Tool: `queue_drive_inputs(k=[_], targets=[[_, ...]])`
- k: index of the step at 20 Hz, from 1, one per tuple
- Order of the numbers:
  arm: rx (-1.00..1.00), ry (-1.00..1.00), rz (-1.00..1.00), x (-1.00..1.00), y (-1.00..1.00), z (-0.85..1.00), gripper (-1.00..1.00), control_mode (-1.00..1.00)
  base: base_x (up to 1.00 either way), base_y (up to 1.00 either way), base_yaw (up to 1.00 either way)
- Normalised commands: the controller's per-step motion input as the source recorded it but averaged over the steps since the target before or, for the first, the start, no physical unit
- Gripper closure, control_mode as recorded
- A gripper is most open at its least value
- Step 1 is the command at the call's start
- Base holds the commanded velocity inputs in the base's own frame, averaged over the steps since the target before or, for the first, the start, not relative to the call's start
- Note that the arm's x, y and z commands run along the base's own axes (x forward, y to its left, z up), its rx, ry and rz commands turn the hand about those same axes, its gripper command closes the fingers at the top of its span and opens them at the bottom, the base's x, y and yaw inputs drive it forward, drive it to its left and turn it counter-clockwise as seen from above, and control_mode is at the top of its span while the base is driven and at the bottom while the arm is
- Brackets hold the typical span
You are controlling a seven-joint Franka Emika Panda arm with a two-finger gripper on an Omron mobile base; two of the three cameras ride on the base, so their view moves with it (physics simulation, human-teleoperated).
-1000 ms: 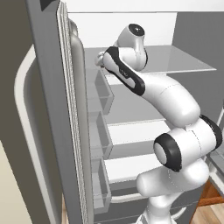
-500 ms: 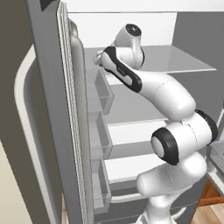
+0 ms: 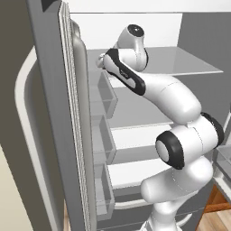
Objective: Open the fridge, remove the peach, cucumber, and chicken drumstick, and place them on any counter.
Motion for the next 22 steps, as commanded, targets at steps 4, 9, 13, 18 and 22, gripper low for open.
queue_drive_inputs(k=[4,9,13,18,22], targets=[[-0.01,0.0,0.0,0.0,0.0,-0.21,1.0,-1.0,0.0,0.0,0.0],[0.0,0.0,0.0,0.0,0.0,0.0,1.0,-1.0,0.0,0.0,0.0],[0.0,0.0,0.0,0.0,0.0,0.0,1.0,-1.0,0.0,0.0,0.0],[0.0,-0.02,0.0,-0.18,0.0,0.0,1.0,-1.0,0.0,0.0,0.0],[0.0,-0.12,0.0,-0.66,-0.01,0.11,1.0,-1.0,0.0,0.0,0.0]])
